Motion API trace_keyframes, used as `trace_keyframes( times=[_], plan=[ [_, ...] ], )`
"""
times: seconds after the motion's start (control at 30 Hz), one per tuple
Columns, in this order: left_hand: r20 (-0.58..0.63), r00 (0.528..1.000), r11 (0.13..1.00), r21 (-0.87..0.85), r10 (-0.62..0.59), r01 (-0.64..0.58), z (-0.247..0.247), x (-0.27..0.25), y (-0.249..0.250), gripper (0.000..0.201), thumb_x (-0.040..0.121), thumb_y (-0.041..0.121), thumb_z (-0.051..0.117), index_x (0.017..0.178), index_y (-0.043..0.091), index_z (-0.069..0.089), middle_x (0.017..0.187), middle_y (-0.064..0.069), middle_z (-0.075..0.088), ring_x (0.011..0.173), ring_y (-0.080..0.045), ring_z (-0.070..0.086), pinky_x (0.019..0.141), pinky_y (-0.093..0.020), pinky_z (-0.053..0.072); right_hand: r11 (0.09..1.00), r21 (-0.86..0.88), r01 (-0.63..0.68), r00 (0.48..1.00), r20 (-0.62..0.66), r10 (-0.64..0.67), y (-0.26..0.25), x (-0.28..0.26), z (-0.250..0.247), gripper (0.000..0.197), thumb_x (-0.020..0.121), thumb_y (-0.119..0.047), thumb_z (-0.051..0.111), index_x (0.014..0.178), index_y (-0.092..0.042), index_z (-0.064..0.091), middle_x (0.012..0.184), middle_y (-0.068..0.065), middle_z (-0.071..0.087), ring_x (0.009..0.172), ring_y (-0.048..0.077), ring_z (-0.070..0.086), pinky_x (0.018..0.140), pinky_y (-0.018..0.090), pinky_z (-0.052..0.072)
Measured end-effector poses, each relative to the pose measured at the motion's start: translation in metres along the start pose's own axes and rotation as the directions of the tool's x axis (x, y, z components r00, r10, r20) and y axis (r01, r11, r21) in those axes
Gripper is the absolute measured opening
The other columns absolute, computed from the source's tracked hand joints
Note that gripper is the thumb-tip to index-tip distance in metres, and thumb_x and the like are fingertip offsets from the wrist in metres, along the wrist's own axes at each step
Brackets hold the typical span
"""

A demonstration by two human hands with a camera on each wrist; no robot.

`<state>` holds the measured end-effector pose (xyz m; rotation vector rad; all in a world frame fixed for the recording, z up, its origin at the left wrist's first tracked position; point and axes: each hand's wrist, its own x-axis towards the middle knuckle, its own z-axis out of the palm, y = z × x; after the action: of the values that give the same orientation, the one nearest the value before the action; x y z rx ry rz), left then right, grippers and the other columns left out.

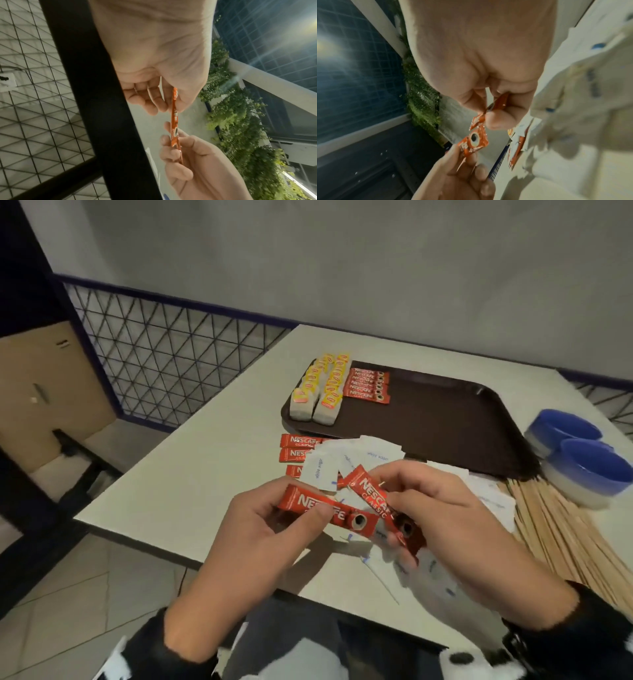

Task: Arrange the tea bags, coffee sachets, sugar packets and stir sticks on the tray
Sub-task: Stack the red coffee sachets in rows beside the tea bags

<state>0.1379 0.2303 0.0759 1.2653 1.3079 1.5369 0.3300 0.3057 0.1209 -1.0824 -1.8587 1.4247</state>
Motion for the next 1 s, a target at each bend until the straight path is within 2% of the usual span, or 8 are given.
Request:
trace_keyframes(
  times=[0.13,0.27,0.37,0.57,0.63,0.73,0.87,1.0],
  plan=[
    [0.104,0.995,0.999,-0.041,0.01,-0.006,0.013,0.007,-0.003,0.013,0.077,0.022,0.083,0.085,0.012,0.08,0.089,-0.002,0.079,0.082,-0.012,0.074,0.069,-0.023,0.057,0.995,0.085,0.049,0.993,-0.113,-0.039,0.017,-0.015,0.006,0.038,0.101,-0.005,0.048,0.102,-0.031,0.076,0.092,0.0,0.076,0.061,0.028,0.061,0.054,0.042,0.047],
    [0.163,0.986,0.997,-0.058,-0.043,0.053,0.021,0.014,-0.007,0.012,0.078,0.014,0.083,0.088,0.009,0.078,0.087,-0.013,0.077,0.08,-0.024,0.072,0.076,-0.049,0.061,0.974,0.222,0.052,0.976,-0.216,-0.003,0.036,-0.026,0.013,0.034,0.096,0.001,0.059,0.1,-0.028,0.077,0.092,0.01,0.069,0.066,0.026,0.062,0.045,0.032,0.045],
    [0.177,0.981,0.997,0.012,-0.081,0.08,0.027,0.012,-0.007,0.012,0.079,0.012,0.083,0.091,0.011,0.08,0.082,-0.001,0.077,0.078,-0.013,0.071,0.077,-0.038,0.058,0.972,0.227,0.055,0.965,-0.262,0.007,0.043,-0.035,0.014,0.031,0.094,-0.002,0.065,0.098,-0.03,0.077,0.088,0.004,0.069,0.061,0.019,0.062,0.046,0.032,0.05],
    [0.091,0.984,0.987,-0.044,-0.152,0.156,0.029,0.012,-0.011,0.036,0.063,0.007,0.093,0.083,0.021,0.066,0.089,-0.013,0.077,0.083,-0.03,0.076,0.077,-0.041,0.063,0.967,0.215,0.14,0.966,-0.244,-0.085,0.048,-0.042,0.015,0.026,0.087,-0.006,0.074,0.099,-0.029,0.076,0.09,-0.005,0.073,0.074,0.01,0.069,0.061,0.027,0.06],
    [0.121,0.978,0.98,-0.083,-0.17,0.181,0.028,0.012,-0.011,0.045,0.065,0.003,0.091,0.094,0.022,0.062,0.092,-0.017,0.076,0.086,-0.034,0.076,0.078,-0.047,0.063,0.966,0.216,0.144,0.961,-0.263,-0.085,0.055,-0.04,0.017,0.032,0.085,-0.002,0.076,0.097,-0.032,0.076,0.091,-0.005,0.072,0.08,0.009,0.069,0.064,0.027,0.06],
    [0.163,0.97,0.977,-0.082,-0.181,0.196,0.027,0.013,-0.011,0.058,0.068,0.0,0.084,0.116,0.02,0.06,0.099,-0.011,0.078,0.091,-0.027,0.077,0.072,-0.035,0.062,0.96,0.227,0.163,0.952,-0.29,-0.093,0.062,-0.039,0.019,0.036,0.085,-0.002,0.076,0.098,-0.036,0.075,0.093,-0.004,0.072,0.087,0.015,0.07,0.073,0.037,0.063],
    [0.164,0.976,0.986,-0.062,-0.14,0.152,0.029,0.012,-0.005,0.032,0.074,0.011,0.077,0.105,0.008,0.073,0.087,-0.008,0.077,0.073,-0.02,0.075,0.064,-0.026,0.06,0.94,0.265,0.215,0.936,-0.329,-0.121,0.062,-0.039,0.017,0.037,0.082,0.004,0.076,0.095,-0.031,0.077,0.092,-0.001,0.074,0.09,0.017,0.072,0.075,0.034,0.063],
    [0.181,0.971,0.982,-0.081,-0.155,0.171,0.03,0.012,-0.007,0.017,0.081,0.013,0.074,0.092,0.001,0.075,0.08,-0.021,0.075,0.065,-0.028,0.07,0.07,-0.043,0.062,0.926,0.294,0.236,0.927,-0.355,-0.124,0.063,-0.039,0.015,0.032,0.08,0.006,0.075,0.095,-0.022,0.077,0.093,0.003,0.075,0.089,0.017,0.074,0.074,0.026,0.061]
  ],
)
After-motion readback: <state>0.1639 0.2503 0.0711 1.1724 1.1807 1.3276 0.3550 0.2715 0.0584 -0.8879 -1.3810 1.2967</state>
